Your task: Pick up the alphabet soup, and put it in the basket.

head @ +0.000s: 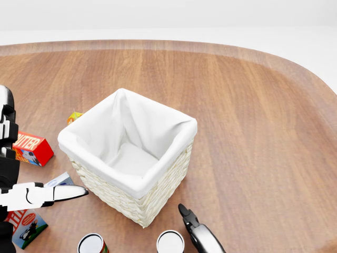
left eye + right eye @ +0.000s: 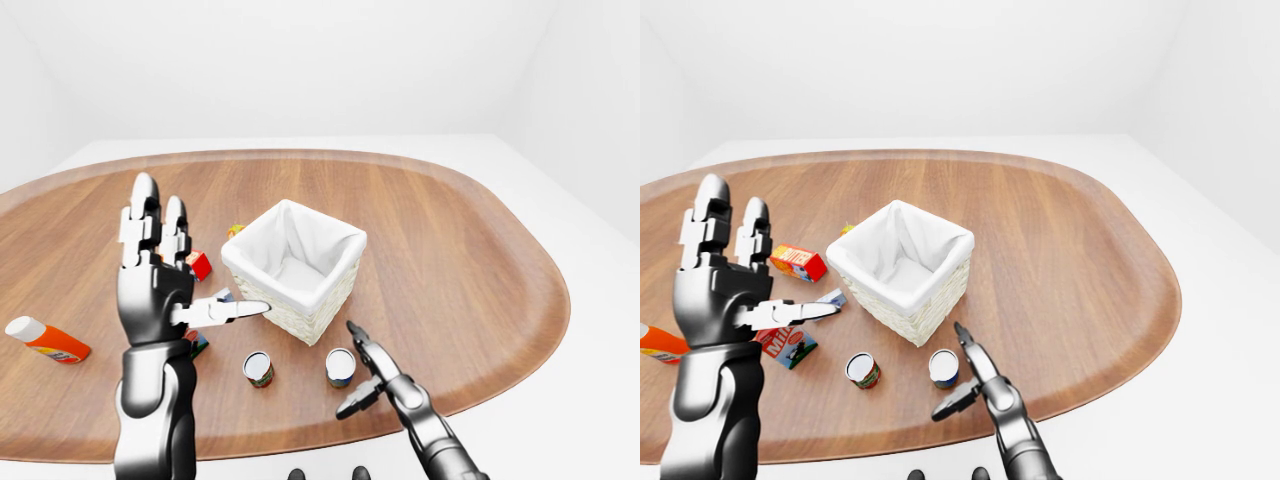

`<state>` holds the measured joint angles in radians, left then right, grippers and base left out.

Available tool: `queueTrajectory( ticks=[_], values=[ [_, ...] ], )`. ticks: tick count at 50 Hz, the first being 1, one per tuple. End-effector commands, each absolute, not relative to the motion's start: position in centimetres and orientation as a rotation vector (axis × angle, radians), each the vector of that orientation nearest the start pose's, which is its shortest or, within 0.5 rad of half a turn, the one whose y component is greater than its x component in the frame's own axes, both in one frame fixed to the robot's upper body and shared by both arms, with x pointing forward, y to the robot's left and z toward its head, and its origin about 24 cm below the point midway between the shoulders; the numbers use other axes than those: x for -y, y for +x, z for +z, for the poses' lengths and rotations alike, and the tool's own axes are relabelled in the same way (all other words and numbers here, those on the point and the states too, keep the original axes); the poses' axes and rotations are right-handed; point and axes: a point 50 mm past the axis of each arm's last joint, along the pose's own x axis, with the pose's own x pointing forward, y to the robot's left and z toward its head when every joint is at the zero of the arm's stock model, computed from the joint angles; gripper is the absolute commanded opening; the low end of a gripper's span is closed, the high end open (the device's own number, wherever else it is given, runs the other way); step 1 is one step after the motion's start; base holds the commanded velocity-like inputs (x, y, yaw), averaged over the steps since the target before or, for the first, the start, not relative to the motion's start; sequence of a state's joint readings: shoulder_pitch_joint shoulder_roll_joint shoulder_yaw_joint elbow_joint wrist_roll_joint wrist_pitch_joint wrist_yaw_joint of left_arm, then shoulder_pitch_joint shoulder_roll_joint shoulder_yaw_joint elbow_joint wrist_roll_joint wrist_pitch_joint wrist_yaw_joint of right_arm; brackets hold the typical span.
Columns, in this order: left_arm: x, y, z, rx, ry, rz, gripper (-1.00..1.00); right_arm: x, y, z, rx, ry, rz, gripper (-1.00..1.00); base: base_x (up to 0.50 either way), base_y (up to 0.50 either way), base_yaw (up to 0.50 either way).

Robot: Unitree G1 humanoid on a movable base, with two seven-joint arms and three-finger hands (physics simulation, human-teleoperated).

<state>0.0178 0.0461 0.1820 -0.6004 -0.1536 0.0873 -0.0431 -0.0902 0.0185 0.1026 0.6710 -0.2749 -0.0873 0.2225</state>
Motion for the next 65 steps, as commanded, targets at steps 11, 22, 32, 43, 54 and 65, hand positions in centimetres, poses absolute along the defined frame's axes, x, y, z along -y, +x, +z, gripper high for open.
queueTrajectory(
  ticks=[11,22,32,43,54,65],
  values=[
    [-18.8,22.0,16.3,0.491,-0.037,0.072,1.0,10.1,22.5,-8.3,-0.527,-0.296,0.473,1.0,0.0,0.0,0.0],
    [-18.8,22.0,16.3,0.491,-0.038,0.075,1.0,9.6,23.0,-8.3,-0.535,-0.351,0.527,1.0,0.0,0.0,0.0],
    [-18.8,22.0,16.2,0.488,-0.037,0.073,1.0,9.5,22.9,-8.3,-0.533,-0.342,0.535,1.0,0.0,0.0,0.0],
    [-18.8,22.0,16.2,0.484,-0.037,0.073,1.0,9.6,22.9,-8.4,-0.54,-0.333,0.532,-1.0,0.0,0.0,0.0],
    [-18.8,22.0,16.2,0.487,-0.037,0.076,1.0,9.6,22.8,-8.3,-0.537,-0.334,0.531,-1.0,0.0,0.0,0.0],
    [-18.9,22.0,16.3,0.49,-0.038,0.078,1.0,9.6,22.9,-5.9,-0.397,-0.385,0.498,-1.0,0.0,0.0,0.0]
  ],
)
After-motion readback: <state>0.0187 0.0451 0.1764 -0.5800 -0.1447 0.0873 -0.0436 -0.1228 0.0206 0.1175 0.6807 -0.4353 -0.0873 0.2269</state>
